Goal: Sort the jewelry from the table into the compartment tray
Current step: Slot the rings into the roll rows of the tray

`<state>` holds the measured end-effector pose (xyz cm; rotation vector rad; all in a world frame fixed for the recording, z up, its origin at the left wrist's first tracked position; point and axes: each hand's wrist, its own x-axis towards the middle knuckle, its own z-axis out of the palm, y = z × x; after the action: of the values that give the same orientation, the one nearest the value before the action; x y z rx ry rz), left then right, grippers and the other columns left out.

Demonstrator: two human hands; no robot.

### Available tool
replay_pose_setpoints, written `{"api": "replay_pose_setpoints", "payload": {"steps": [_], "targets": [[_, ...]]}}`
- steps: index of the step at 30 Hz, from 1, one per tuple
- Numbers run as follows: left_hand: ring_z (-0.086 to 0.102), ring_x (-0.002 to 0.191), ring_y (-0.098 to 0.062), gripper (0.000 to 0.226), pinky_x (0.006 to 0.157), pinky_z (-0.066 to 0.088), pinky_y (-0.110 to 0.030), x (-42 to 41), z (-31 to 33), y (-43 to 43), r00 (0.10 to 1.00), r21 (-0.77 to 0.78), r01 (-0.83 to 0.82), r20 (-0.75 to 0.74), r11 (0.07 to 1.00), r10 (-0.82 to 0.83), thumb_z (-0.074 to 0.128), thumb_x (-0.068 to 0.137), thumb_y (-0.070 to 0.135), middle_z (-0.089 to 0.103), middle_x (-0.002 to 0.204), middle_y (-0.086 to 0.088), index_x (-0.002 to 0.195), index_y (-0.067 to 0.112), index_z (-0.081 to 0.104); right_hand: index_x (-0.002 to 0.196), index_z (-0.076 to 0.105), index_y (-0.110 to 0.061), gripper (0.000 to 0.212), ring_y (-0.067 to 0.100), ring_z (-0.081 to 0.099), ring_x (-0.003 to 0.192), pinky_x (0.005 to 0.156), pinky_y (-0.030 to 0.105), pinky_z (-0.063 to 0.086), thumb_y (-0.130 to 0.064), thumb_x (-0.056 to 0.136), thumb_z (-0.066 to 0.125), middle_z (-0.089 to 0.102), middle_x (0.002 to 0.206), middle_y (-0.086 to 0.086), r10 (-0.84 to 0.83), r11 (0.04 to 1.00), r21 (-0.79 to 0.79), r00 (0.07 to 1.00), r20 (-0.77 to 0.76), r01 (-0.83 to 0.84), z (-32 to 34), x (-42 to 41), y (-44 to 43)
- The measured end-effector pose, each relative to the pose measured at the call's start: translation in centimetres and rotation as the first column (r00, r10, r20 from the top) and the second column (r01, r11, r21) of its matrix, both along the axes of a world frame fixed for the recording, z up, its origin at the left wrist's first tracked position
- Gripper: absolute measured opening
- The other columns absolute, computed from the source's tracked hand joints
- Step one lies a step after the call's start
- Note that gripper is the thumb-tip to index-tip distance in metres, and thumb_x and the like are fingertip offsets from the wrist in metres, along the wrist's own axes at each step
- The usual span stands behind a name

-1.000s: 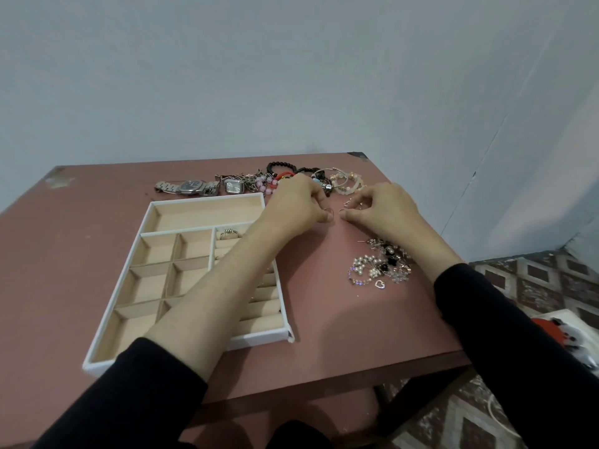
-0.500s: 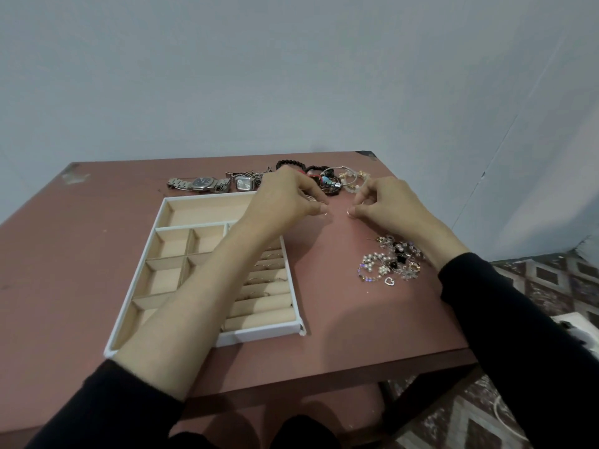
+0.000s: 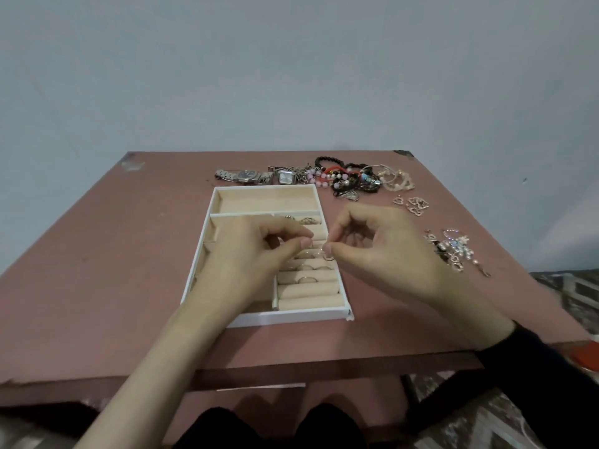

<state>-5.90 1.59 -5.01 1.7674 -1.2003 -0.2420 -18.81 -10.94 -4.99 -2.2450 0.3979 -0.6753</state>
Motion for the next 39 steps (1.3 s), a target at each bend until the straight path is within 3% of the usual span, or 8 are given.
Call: {"api": "replay_pose_setpoints", "payload": {"steps": [6,11,20,24,29,31,34,39], "targets": [[0.05,0.058,0.002,0.008,0.054,0.036,-0.008,-0.3,-0.8,0.9,0.993,-0.081,-0.06,0.097,0.995,0.068,0.073,0.077,0.018,0.06,0.059,0.017,0.081,0.024,0.076,0.07,0.063,-0.015,0.011,-0.001,0.051,0.064,0.06,0.004,0.036,-0.007,0.069,0.07,0.051,0.066,-0.012,0.057,0.939,-0.334,0.996,-0.068,-0.077,-0.5,0.3,0.8],[0.05,0.062,-0.001,0.008,0.056,0.035,-0.007,-0.3,-1.1,1.1,0.986,-0.072,-0.044,0.155,0.996,0.054,0.072,0.078,0.018,0.056,0.059,0.019,0.084,0.022,0.076,0.069,0.061,-0.014,0.005,-0.008,0.047,0.068,0.062,0.003,0.035,-0.01,0.068,0.064,0.05,0.065,-0.01,0.101,0.898,-0.418,0.988,-0.113,-0.14,-0.1,0.1,1.0],[0.051,0.06,0.002,0.008,0.056,0.035,-0.006,-0.2,-1.0,1.4,0.995,-0.031,-0.025,0.099,0.999,0.028,0.071,0.079,0.022,0.059,0.062,0.017,0.085,0.024,0.076,0.071,0.072,-0.014,0.002,-0.001,0.051,0.068,0.064,0.008,0.036,-0.016,0.071,0.071,0.053,0.062,-0.015,0.151,0.924,-0.314,0.962,-0.229,-0.22,1.1,-0.6,0.8],[0.05,0.058,0.005,0.008,0.054,0.033,-0.005,-0.3,-1.0,1.4,0.996,-0.019,-0.022,0.086,1.0,0.023,0.072,0.078,0.022,0.056,0.057,0.02,0.085,0.024,0.076,0.068,0.073,-0.017,0.012,0.004,0.049,0.061,0.06,0.013,0.04,-0.006,0.072,0.076,0.055,0.059,-0.015,0.093,0.982,-0.132,0.958,-0.272,-0.133,1.1,-0.1,0.9],[0.049,0.057,0.001,0.008,0.056,0.034,-0.009,-0.3,-0.8,1.5,0.999,-0.023,0.025,-0.045,0.999,-0.026,0.075,0.075,0.022,0.06,0.057,0.017,0.081,0.027,0.076,0.065,0.071,-0.023,0.014,0.003,0.043,0.054,0.054,0.015,0.038,-0.012,0.072,0.077,0.055,0.057,-0.008,0.115,0.993,0.011,0.923,-0.368,-0.12,1.5,0.4,0.6],[0.048,0.059,-0.002,0.008,0.056,0.035,-0.013,-0.3,-0.6,1.6,0.996,-0.03,0.051,-0.067,0.998,-0.053,0.074,0.075,0.024,0.062,0.062,0.012,0.08,0.03,0.075,0.071,0.072,-0.017,0.006,0.003,0.042,0.055,0.054,0.012,0.035,-0.015,0.076,0.075,0.053,0.057,-0.007,0.118,0.992,0.086,0.945,-0.305,-0.096,1.3,0.5,0.5],[0.047,0.057,-0.002,0.01,0.055,0.034,-0.011,-0.4,-0.3,1.8,0.998,-0.036,0.051,-0.041,0.998,-0.053,0.075,0.074,0.024,0.061,0.062,0.011,0.082,0.029,0.076,0.077,0.07,-0.015,0.007,0.011,0.042,0.059,0.055,0.02,0.036,-0.019,0.083,0.068,0.05,0.063,0.006,-0.037,0.969,0.245,0.999,-0.018,0.04,-0.5,0.8,0.3],[0.048,0.056,0.003,0.007,0.054,0.034,-0.007,-0.8,-0.3,2.4,0.999,-0.008,0.023,0.036,1.0,-0.022,0.079,0.071,0.022,0.062,0.062,0.009,0.076,0.024,0.075,0.079,0.067,-0.023,0.01,0.017,0.046,0.058,0.058,0.029,0.042,-0.018,0.087,0.063,0.049,0.059,0.0,-0.185,0.972,0.169,0.974,0.129,0.162,-2.1,0.8,0.0]]}}
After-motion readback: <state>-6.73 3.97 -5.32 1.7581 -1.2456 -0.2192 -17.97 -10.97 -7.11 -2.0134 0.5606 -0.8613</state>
